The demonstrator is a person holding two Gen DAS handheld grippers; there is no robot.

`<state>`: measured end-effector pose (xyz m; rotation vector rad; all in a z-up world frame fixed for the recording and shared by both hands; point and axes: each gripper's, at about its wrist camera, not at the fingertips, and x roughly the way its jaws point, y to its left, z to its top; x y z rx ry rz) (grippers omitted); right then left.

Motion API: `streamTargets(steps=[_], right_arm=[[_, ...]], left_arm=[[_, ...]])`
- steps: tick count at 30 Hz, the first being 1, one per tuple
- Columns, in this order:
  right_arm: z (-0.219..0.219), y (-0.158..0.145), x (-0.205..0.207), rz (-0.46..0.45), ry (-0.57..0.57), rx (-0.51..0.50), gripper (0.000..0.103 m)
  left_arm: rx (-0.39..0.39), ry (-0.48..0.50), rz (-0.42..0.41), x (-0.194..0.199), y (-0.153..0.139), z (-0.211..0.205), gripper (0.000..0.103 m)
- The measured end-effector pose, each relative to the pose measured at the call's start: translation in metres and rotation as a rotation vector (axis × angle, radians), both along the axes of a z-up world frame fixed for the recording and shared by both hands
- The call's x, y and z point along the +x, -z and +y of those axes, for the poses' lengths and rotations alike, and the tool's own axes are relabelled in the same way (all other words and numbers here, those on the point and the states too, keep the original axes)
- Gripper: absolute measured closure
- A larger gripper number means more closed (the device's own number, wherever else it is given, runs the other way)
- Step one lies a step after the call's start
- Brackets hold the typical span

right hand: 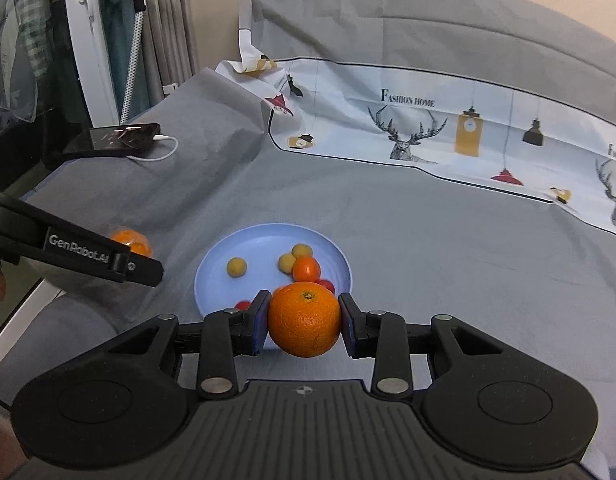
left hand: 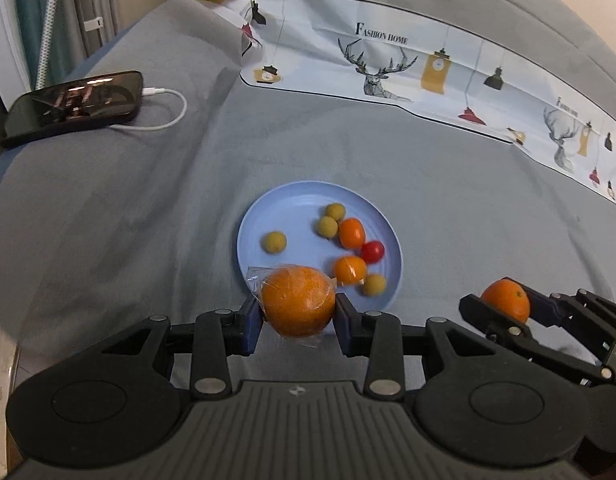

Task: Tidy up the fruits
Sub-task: 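Carry both oranges over the blue plate and open both tools to drop them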

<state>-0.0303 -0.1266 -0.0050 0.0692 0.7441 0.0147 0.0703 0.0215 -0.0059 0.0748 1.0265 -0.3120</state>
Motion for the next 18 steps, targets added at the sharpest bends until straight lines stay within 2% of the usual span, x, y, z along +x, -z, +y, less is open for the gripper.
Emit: streamTargets(steps=[9, 18], right_arm=[[0.003, 0.036, 0.072, 0.036, -0.066, 0.012, 0.065], [0.013, 0.074, 0.126, 0.077, -0.125, 0.018, 0.065]], left_arm=[[0.024, -0.006, 0.047, 0.071, 0.036, -0.022, 0.061], [0.074, -0.001, 0.082, 0.116, 0.07, -0.037, 0.061]])
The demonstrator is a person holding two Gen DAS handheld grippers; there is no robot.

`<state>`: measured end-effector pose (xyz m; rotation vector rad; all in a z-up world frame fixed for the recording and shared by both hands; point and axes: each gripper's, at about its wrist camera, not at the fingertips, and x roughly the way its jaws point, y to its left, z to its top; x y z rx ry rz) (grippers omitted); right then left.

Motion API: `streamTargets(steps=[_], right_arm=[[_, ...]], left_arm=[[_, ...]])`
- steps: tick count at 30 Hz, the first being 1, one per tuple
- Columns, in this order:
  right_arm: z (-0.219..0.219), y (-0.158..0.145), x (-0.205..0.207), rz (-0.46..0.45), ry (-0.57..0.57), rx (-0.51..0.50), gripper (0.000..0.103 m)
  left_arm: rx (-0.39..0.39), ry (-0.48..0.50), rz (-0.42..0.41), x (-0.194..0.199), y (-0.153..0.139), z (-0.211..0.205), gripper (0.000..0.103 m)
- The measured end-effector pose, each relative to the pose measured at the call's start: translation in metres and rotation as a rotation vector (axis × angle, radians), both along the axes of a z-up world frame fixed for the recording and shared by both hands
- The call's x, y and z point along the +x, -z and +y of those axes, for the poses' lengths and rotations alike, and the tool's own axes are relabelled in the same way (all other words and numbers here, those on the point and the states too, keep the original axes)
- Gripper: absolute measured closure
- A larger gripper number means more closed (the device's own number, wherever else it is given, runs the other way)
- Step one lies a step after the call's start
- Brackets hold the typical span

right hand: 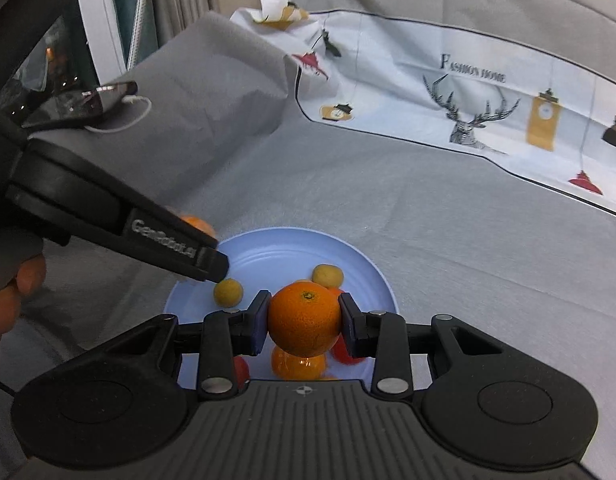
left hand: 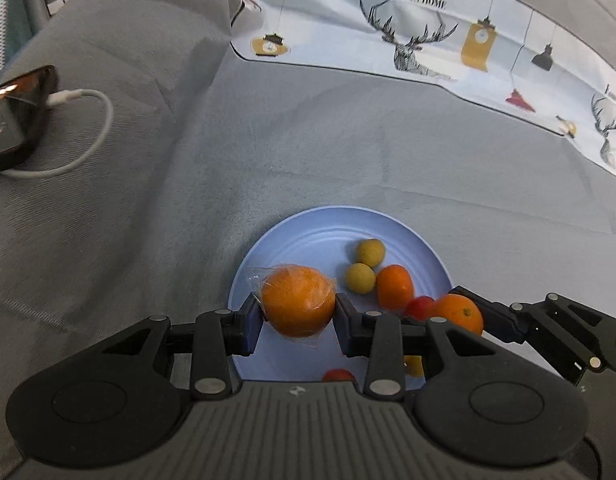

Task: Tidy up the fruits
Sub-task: 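Carry both oranges over the blue plate and open both tools to drop them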

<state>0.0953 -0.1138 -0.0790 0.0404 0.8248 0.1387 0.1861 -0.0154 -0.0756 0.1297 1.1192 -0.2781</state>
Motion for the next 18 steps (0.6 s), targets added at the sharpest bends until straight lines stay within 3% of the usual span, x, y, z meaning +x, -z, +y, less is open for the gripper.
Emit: streamTargets(steps=[4, 6, 8, 11, 18], right_arm=[[0.0, 0.011, 0.012, 0.012, -0.014, 0.007, 0.065], [-0.001, 0.013, 0.016, 0.021, -0.035, 0.016, 0.063], [-0.005, 0.01, 0.015, 0.014, -0.016, 0.02, 0.039], [-0.012, 0.001, 0.004, 0.007, 0.024, 0.007, 0.023], [-0.029, -0.025, -0.05, 0.058, 0.121, 0.058, 0.011]], left_arm=[[0.028, 0.002, -0.019, 0.008, 0.003, -0.003, 0.056], [0.036, -0.002, -0.048, 0.007, -0.002, -0.004, 0.015], [0.033, -0.009, -0.102, -0.001, -0.014, -0.003, 0.0], [0.068, 0.017, -0.144, -0.016, -0.029, -0.006, 0.0], [0.078, 0.015, -0.138, -0.067, -0.062, 0.001, 0.0]])
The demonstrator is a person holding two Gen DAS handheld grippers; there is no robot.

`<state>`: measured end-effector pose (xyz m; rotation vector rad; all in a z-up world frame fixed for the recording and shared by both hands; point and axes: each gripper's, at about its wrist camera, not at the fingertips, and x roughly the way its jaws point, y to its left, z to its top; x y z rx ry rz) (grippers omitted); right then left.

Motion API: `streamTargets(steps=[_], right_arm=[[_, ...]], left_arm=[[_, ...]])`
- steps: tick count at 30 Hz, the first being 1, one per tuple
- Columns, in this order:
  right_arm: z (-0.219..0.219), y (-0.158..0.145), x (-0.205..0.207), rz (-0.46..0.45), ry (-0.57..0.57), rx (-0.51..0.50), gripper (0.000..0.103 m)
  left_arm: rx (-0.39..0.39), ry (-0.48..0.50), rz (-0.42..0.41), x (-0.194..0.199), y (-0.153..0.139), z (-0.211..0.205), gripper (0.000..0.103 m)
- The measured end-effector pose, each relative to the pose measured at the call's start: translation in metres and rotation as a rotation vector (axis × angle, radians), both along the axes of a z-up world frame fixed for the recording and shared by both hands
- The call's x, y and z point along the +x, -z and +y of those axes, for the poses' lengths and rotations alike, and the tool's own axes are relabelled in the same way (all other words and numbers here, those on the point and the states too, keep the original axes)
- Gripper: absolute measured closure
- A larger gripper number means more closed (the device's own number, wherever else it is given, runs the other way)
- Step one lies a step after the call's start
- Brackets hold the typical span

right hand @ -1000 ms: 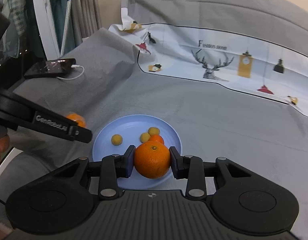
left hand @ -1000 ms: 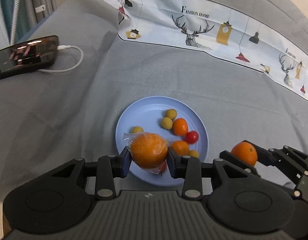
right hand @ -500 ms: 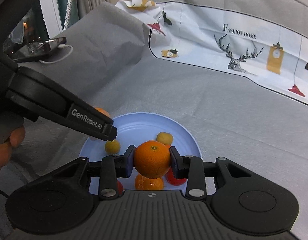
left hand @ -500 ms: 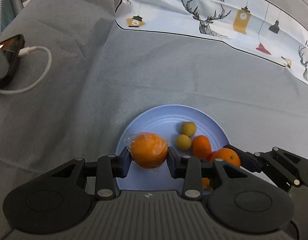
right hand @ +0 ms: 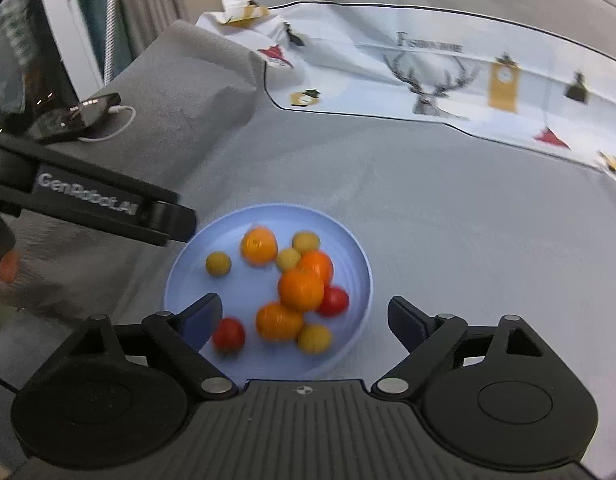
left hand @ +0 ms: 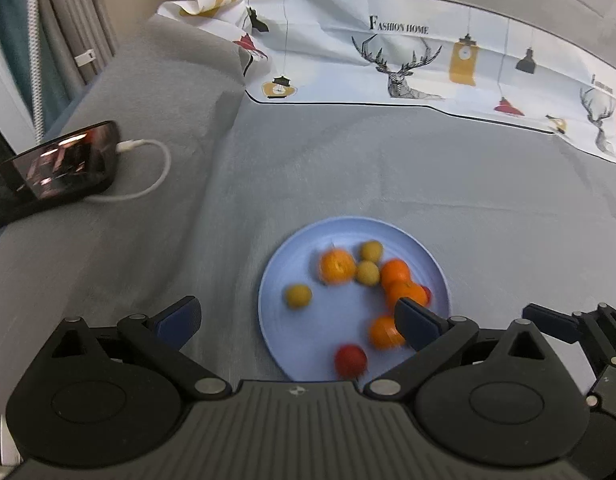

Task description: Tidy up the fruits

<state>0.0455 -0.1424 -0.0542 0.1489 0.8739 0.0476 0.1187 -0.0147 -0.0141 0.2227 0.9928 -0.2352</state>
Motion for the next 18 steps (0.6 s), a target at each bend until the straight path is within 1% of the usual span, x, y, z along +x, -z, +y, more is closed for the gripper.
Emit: streamTargets(steps=[3, 5, 8, 14, 18], right_arm=[[-0.005, -0.013, -0.027, -0.012, 0.046, -0.003, 0.007], [-0.004, -0.023, -0.049, -0.039, 0.075, -0.019, 0.003], [0.001, -0.034, -0.077, -0.077, 0.1, -0.051, 0.001], [0.01, -0.049, -0.121, -0.126, 0.109, -0.093, 0.001], [0.015, -0.06, -0.14, -0.167, 0.104, -0.114, 0.001]], left_arm=[[0.002, 0.009, -0.028, -0.031, -0.013, 0.004, 0.0], [0.012, 0.014, -0.046, -0.051, -0.019, 0.007, 0.0], [0.016, 0.009, -0.065, -0.079, -0.025, 0.013, 0.0], [0.01, -0.026, -0.089, -0.115, -0.032, 0.028, 0.0], [0.009, -0.031, -0.119, -0.135, -0.037, 0.031, 0.0]])
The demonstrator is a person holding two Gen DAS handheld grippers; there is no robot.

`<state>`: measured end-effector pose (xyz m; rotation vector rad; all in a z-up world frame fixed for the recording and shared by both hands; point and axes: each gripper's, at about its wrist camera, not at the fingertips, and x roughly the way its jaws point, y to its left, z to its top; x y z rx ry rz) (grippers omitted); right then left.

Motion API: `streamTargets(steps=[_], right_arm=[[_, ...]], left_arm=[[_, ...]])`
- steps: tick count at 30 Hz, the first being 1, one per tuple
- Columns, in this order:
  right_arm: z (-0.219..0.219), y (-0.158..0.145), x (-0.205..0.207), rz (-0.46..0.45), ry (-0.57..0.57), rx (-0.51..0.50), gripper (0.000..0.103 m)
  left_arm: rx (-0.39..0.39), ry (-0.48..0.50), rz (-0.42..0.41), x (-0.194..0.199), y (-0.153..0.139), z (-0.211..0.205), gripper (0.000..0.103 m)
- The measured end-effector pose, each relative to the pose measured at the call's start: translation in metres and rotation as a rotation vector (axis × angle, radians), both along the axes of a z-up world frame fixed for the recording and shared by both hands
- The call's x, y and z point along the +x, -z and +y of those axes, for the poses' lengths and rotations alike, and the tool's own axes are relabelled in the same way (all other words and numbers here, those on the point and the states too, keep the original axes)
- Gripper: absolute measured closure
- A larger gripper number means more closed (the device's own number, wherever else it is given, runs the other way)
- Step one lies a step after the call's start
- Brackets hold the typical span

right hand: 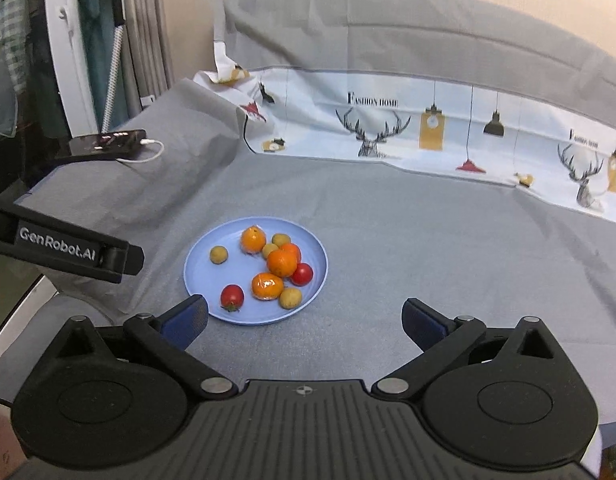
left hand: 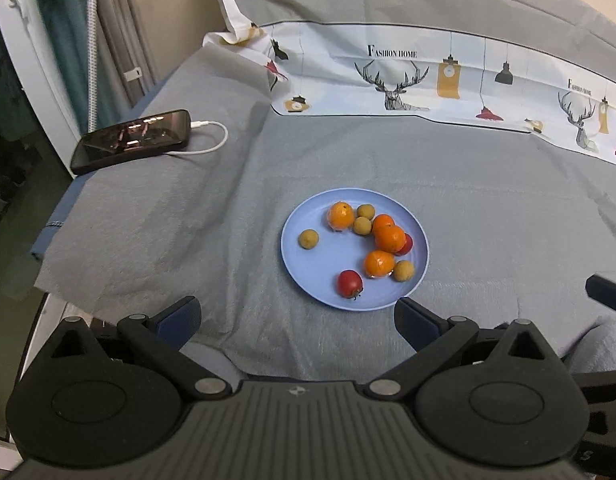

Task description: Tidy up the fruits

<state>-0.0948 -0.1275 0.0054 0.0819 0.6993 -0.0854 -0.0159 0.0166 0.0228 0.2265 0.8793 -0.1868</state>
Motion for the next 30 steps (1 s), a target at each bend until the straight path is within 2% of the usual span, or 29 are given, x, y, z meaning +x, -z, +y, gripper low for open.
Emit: streamTargets(steps=[7, 16, 26, 30], right_arm=[[0.004, -0.013, -0.023, -0.052, -0.001, -0.031, 0.001], [0.005, -0.018, -0.034, -0.069, 0.012, -0.04, 0.001], [0.006, -0.019, -0.036, -0.073, 0.018, -0.043, 0.001], [0.006, -0.018, -0.035, -0.07, 0.02, -0.041, 0.001]], left_arm=[[0.014, 0.014, -0.019, -0.022, -0.003, -0.002, 0.0], [0.027, 0.013, -0.026, -0.032, -0.005, -0.002, 0.0], [-0.013, -0.005, -0.023, -0.032, -0.007, 0.002, 0.0], [0.049, -0.03, -0.023, -0.029, -0.004, -0.002, 0.0]])
